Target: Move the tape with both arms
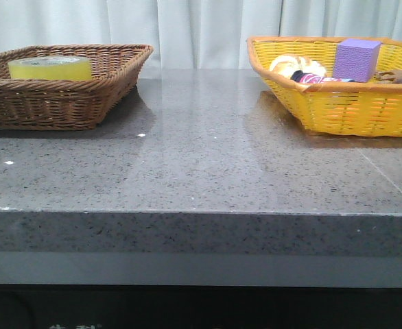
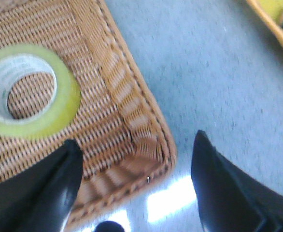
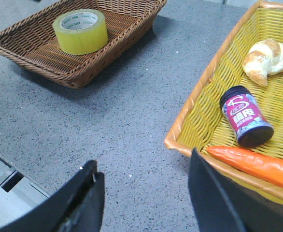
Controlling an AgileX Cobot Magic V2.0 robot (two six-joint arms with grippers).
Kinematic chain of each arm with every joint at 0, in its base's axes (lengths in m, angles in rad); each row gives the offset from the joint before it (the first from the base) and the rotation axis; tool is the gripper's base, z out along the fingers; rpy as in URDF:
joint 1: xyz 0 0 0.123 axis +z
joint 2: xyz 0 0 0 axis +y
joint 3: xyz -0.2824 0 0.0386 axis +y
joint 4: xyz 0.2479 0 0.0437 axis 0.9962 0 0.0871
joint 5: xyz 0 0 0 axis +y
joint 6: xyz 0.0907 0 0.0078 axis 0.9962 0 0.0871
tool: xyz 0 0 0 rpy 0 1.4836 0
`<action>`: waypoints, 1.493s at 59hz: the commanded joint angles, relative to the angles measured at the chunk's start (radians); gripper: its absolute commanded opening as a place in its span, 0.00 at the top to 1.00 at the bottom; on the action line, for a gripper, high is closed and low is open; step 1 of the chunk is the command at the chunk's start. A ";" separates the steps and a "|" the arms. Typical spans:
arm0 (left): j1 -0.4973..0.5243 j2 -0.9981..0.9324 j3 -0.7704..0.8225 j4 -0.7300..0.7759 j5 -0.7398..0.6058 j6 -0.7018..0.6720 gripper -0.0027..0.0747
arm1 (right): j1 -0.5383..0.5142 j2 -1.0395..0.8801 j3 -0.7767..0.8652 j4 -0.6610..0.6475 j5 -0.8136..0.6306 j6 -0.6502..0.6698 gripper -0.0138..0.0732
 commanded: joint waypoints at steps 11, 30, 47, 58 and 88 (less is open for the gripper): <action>-0.041 -0.267 0.289 0.020 -0.168 -0.002 0.35 | -0.003 -0.007 -0.026 0.010 -0.069 0.000 0.36; -0.039 -0.512 0.620 0.036 -0.345 -0.006 0.35 | -0.013 -0.007 -0.030 -0.046 -0.070 0.002 0.36; -0.039 -0.686 0.779 0.169 -0.409 -0.184 0.35 | -0.180 -0.007 -0.031 -0.059 0.037 0.012 0.45; -0.039 -0.741 0.828 0.167 -0.445 -0.196 0.35 | -0.198 -0.007 -0.031 -0.057 0.092 0.012 0.45; -0.039 -0.736 0.847 0.167 -0.526 -0.196 0.99 | -0.198 -0.007 -0.030 -0.057 0.094 0.012 0.91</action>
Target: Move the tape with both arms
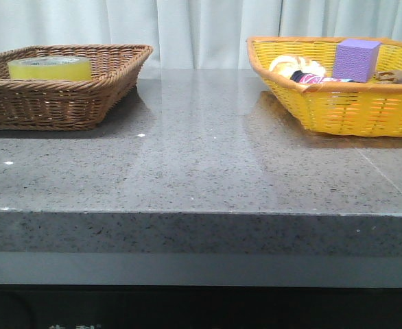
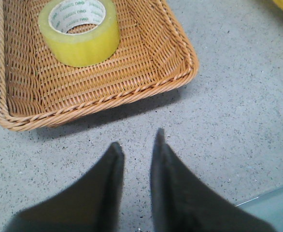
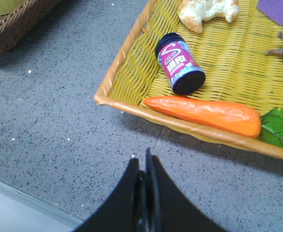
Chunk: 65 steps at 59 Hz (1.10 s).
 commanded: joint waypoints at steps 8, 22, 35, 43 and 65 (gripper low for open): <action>-0.008 -0.003 -0.024 0.004 -0.062 -0.011 0.99 | -0.009 -0.007 -0.030 -0.002 -0.060 0.001 0.92; -0.008 -0.003 -0.024 0.004 -0.067 -0.011 0.99 | -0.009 -0.005 -0.030 -0.002 -0.060 0.001 0.92; -0.008 -0.003 -0.017 0.002 -0.071 -0.011 0.99 | -0.009 -0.005 -0.030 -0.002 -0.060 0.001 0.92; 0.024 -0.072 0.014 0.005 -0.080 -0.011 0.99 | -0.009 -0.005 -0.030 -0.002 -0.060 0.001 0.92; 0.291 -0.470 0.457 -0.155 -0.429 -0.011 0.99 | -0.009 -0.005 -0.030 -0.002 -0.060 0.001 0.92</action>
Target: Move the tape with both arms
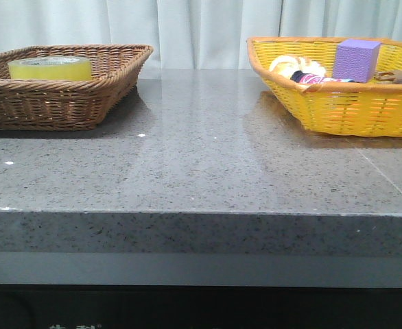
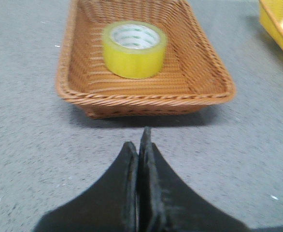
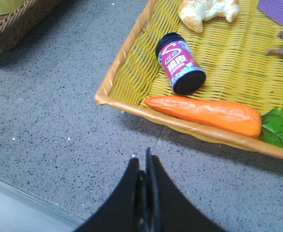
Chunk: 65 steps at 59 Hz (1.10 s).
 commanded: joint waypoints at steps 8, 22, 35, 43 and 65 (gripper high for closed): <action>0.061 -0.187 0.232 -0.028 -0.299 -0.011 0.99 | -0.009 -0.005 -0.030 -0.002 -0.060 -0.001 0.92; 0.087 -0.382 0.449 -0.091 -0.447 -0.011 0.99 | -0.009 -0.005 -0.030 -0.002 -0.060 -0.001 0.92; 0.109 -0.474 0.585 -0.098 -0.547 -0.011 0.99 | -0.009 -0.005 -0.030 -0.002 -0.060 -0.001 0.92; 0.109 -0.473 0.592 -0.098 -0.552 -0.011 0.99 | -0.009 -0.005 -0.030 -0.002 -0.058 -0.001 0.92; 0.109 -0.473 0.592 -0.092 -0.566 0.006 0.99 | -0.009 -0.005 -0.030 -0.002 -0.060 -0.001 0.92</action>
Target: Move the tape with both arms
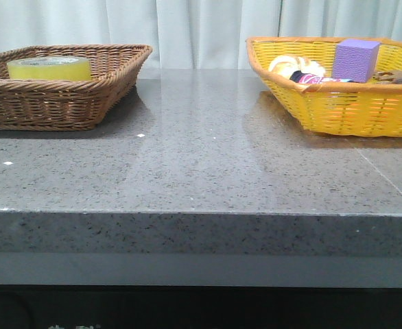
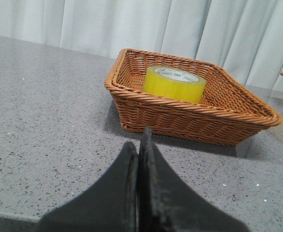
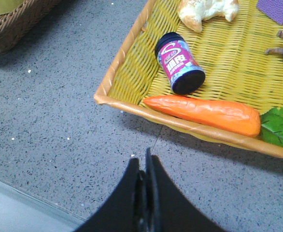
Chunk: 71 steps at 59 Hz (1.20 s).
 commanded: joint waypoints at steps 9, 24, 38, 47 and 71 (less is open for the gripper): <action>0.002 -0.019 0.038 0.001 -0.133 0.088 0.99 | -0.009 -0.005 -0.030 -0.002 -0.062 -0.001 0.92; 0.002 -0.019 0.038 0.042 -0.170 0.090 0.99 | -0.009 -0.005 -0.030 -0.002 -0.062 -0.001 0.92; 0.002 -0.019 0.038 0.046 -0.170 0.073 0.99 | -0.009 -0.005 -0.030 -0.002 -0.062 -0.001 0.92; 0.000 -0.019 0.038 0.069 -0.170 0.038 0.99 | -0.009 -0.005 -0.030 -0.002 -0.062 -0.001 0.92; 0.000 -0.019 0.038 0.090 -0.168 0.004 0.99 | -0.009 -0.005 -0.030 -0.002 -0.062 -0.001 0.92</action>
